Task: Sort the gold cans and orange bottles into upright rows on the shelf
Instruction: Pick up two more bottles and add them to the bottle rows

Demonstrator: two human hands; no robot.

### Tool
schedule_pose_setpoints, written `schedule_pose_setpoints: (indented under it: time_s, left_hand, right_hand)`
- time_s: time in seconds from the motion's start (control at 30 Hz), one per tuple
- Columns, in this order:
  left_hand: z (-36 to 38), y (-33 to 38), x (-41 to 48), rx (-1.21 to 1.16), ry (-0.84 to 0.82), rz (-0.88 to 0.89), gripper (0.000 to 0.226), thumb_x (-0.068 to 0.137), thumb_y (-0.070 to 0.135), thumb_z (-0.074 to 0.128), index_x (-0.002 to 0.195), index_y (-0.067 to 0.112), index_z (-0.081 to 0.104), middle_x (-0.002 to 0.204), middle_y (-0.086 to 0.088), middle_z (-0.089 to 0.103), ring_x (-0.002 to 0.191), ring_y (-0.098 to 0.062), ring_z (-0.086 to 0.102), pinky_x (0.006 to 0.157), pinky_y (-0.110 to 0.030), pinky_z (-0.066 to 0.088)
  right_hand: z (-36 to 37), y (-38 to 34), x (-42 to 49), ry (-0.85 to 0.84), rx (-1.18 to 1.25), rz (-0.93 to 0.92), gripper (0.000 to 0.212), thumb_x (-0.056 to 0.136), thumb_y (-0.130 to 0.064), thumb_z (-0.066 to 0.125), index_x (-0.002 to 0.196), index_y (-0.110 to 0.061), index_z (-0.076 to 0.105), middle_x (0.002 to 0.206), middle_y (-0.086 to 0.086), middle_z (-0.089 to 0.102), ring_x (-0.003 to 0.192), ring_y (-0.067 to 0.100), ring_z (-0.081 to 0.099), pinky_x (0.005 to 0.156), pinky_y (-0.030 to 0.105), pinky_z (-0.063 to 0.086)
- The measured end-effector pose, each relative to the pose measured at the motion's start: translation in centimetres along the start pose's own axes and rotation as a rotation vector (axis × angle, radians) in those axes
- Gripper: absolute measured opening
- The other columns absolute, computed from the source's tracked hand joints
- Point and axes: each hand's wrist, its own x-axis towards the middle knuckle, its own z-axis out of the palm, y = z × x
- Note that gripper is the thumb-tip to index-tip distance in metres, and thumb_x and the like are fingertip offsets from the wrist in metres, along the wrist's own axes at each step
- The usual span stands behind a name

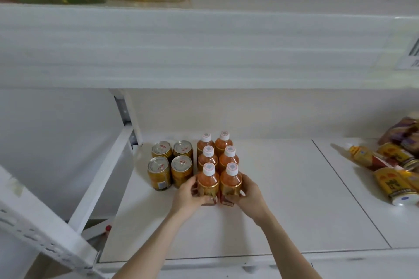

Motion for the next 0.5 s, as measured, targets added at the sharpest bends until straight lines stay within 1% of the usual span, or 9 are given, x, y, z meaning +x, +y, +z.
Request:
schedule_pose_setpoints:
  time_s: [0.07,0.17,0.23,0.33,0.43,0.5]
  left_hand:
    - [0.1,-0.1,0.3,-0.022,-0.013,-0.005,0.069,0.057,0.022,0.089,0.119,0.028,0.060,0.109,0.009,0.068,0.102,-0.011,0.063,0.089,-0.030,0.052]
    - [0.1,-0.2,0.7,-0.047,-0.032,-0.009,0.067,0.049,0.026,0.089,0.111,0.029,0.064,0.105,0.006,0.071,0.099,-0.012,0.066,0.088,-0.031,0.054]
    - [0.1,-0.3,0.9,-0.052,-0.038,-0.010,0.069,0.046,0.031,0.088,0.111,0.030,0.065,0.105,0.006,0.072,0.099,-0.011,0.066,0.089,-0.033,0.054]
    - [0.1,-0.4,1.0,-0.045,-0.037,-0.013,0.069,0.050,0.029,0.088,0.115,0.028,0.064,0.107,0.005,0.071,0.099,-0.011,0.065,0.090,-0.035,0.054]
    - [0.3,-0.2,0.8,-0.031,-0.011,-0.020,0.067,0.058,0.024,0.087,0.120,0.028,0.060,0.111,0.004,0.068,0.102,-0.014,0.064,0.092,-0.036,0.053]
    - [0.4,0.1,0.5,-0.024,0.003,-0.020,0.065,0.064,0.019,0.085,0.123,0.026,0.058,0.112,0.003,0.066,0.104,-0.015,0.062,0.091,-0.032,0.051]
  right_hand:
    - [-0.3,-0.3,0.4,-0.028,-0.010,0.009,0.061,0.057,-0.017,0.073,0.114,-0.032,0.057,0.109,-0.011,0.068,0.104,0.006,0.062,0.087,0.028,0.052]
    - [-0.6,-0.6,1.1,-0.055,-0.002,0.034,0.066,0.057,-0.012,0.072,0.119,-0.024,0.055,0.109,-0.010,0.067,0.103,0.010,0.062,0.081,0.022,0.050]
    - [-0.7,-0.6,1.3,-0.064,0.002,0.048,0.068,0.060,-0.007,0.073,0.123,-0.022,0.052,0.111,-0.007,0.066,0.104,0.012,0.061,0.077,0.021,0.051]
    - [-0.7,-0.3,1.6,-0.070,0.008,0.072,0.070,0.066,0.004,0.073,0.127,-0.022,0.049,0.115,-0.005,0.064,0.107,0.011,0.059,0.074,0.019,0.053]
    - [-0.5,-0.2,1.8,-0.059,0.004,0.079,0.071,0.065,0.000,0.074,0.128,-0.021,0.050,0.115,-0.006,0.064,0.109,0.013,0.059,0.082,0.025,0.053]
    - [-0.3,-0.2,1.7,-0.057,-0.009,0.072,0.072,0.063,-0.004,0.074,0.129,-0.022,0.050,0.116,-0.007,0.064,0.110,0.013,0.059,0.088,0.030,0.053]
